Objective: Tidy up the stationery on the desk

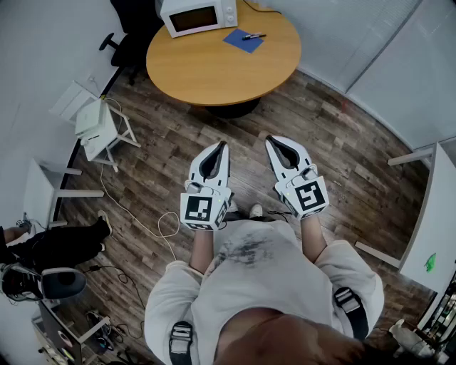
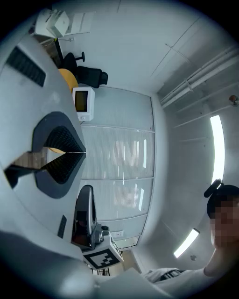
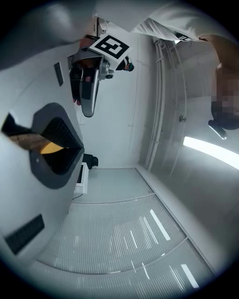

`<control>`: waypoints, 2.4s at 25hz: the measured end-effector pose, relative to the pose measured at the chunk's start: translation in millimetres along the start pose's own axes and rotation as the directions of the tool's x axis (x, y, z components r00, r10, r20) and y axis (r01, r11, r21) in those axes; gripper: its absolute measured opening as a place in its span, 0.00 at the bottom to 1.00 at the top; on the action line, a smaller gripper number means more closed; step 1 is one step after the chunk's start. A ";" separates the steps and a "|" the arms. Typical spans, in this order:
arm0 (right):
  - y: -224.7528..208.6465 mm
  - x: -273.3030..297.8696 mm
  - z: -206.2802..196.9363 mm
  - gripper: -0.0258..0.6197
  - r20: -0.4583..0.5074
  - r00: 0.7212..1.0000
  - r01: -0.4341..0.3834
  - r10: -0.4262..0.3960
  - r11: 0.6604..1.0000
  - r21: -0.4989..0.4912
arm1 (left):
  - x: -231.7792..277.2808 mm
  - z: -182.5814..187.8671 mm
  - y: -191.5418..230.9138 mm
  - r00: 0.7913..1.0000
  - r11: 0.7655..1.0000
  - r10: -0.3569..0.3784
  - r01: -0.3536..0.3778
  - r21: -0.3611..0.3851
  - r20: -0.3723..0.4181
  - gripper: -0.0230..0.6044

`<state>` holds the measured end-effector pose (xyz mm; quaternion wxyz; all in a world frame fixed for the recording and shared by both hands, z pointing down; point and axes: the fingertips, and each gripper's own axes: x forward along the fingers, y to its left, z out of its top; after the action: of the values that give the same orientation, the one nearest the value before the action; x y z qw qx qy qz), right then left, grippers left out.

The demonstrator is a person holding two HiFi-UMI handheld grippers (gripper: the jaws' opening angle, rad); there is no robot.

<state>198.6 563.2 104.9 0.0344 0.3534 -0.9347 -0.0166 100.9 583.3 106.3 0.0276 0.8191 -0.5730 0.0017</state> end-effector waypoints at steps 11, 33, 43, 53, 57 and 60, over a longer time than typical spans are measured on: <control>6.9 -7.1 -7.1 0.14 -0.007 1.000 -0.008 0.008 1.000 0.007 | -10.9 -8.0 -2.2 0.999 0.999 0.045 -0.045 -0.024 -0.003 0.05; -34.4 113.7 -24.2 0.14 -0.066 0.996 0.053 -0.054 0.998 -0.014 | 71.3 -15.6 103.1 1.000 0.999 0.011 -0.011 -0.037 0.004 0.05; -59.6 195.2 -22.0 0.14 -0.087 0.991 0.101 -0.104 0.994 -0.039 | 128.9 -12.6 170.3 0.999 0.999 -0.034 0.034 -0.020 0.004 0.05; -84.6 246.2 -27.7 0.14 -0.081 0.990 0.115 -0.118 0.992 -0.050 | 174.9 -19.3 207.9 0.998 0.998 -0.059 0.058 -0.032 -0.009 0.05; -102.0 267.1 -32.6 0.14 -0.086 0.990 0.107 -0.111 0.993 -0.048 | 197.0 -21.8 221.3 0.999 0.998 -0.048 0.048 -0.032 -0.014 0.05; -116.4 284.3 -35.4 0.14 -0.081 0.992 0.097 -0.100 0.994 -0.049 | 215.2 -25.8 230.8 0.999 0.999 -0.039 0.039 -0.034 -0.021 0.05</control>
<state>65.5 287.6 148.7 0.0806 0.3986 -0.9132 -0.0246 -41.1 303.7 149.4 0.0476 0.8295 -0.5565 0.0004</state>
